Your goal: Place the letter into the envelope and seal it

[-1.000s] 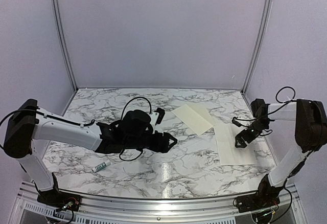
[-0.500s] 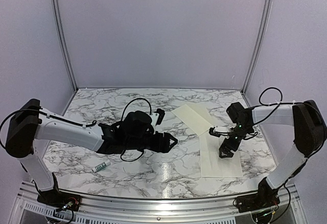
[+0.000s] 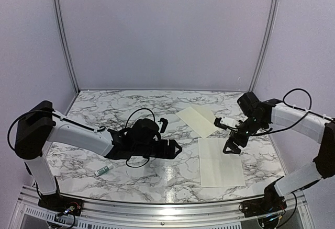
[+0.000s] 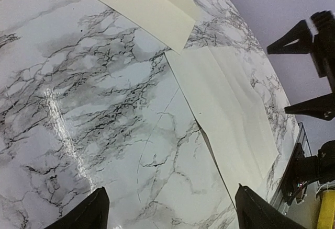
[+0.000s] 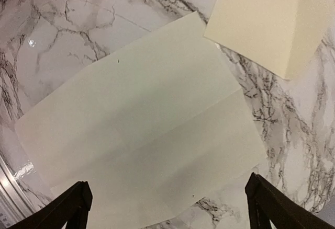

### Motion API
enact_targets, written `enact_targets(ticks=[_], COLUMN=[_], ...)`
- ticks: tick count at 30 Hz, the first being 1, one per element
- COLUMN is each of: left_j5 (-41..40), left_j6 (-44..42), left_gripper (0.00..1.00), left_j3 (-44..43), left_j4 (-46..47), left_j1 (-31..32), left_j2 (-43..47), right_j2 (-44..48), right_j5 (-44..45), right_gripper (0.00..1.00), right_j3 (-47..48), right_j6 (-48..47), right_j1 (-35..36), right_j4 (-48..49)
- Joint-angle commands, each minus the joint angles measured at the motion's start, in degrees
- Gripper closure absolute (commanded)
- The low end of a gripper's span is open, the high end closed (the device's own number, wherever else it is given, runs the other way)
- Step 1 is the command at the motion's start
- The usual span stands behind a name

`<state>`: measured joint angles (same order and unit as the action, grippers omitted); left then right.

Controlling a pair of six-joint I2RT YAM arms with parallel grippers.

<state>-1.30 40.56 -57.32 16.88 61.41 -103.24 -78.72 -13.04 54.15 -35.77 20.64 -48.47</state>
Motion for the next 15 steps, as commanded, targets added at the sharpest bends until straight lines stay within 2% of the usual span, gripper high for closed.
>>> enact_targets(ticks=[1, 7, 15], left_j5=[5.2, 10.5, 15.7], left_j6=[4.0, 6.1, 11.4], left_gripper=[0.14, 0.14, 0.17], left_j3=[-3.5, -9.5, -15.0], left_j4=[1.5, 1.4, 1.5], left_j1=[-1.5, -2.1, -2.6], left_j2=[-4.3, -10.5, -17.3], right_j2=[2.9, -5.7, -7.1], right_j5=[1.5, -1.5, -3.5], right_gripper=[0.01, 0.09, 0.09], right_j3=[1.0, 3.5, 1.0], right_j6=[1.9, 4.6, -0.5], right_j1=[-4.5, -15.5, -16.4], right_j4=[1.2, 1.4, -0.2])
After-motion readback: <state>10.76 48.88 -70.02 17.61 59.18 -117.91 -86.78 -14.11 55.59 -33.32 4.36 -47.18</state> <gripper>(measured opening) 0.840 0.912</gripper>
